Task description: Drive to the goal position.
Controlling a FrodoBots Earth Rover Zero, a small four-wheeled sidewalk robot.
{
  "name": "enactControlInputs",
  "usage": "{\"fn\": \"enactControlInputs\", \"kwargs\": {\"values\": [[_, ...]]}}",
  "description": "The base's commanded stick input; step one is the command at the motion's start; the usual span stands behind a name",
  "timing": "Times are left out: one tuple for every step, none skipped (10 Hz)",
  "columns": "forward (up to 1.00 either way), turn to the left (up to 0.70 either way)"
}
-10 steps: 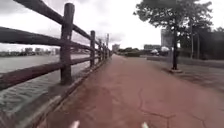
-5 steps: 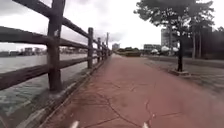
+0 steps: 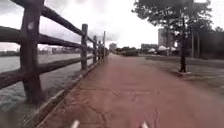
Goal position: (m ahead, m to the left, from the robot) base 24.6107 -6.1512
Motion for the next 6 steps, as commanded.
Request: {"fn": "enactControlInputs", "kwargs": {"values": [[0.70, 0.00], [0.70, 0.00], [0.70, 0.00], [0.70, 0.00], [0.70, 0.00], [0.70, 0.00]]}}
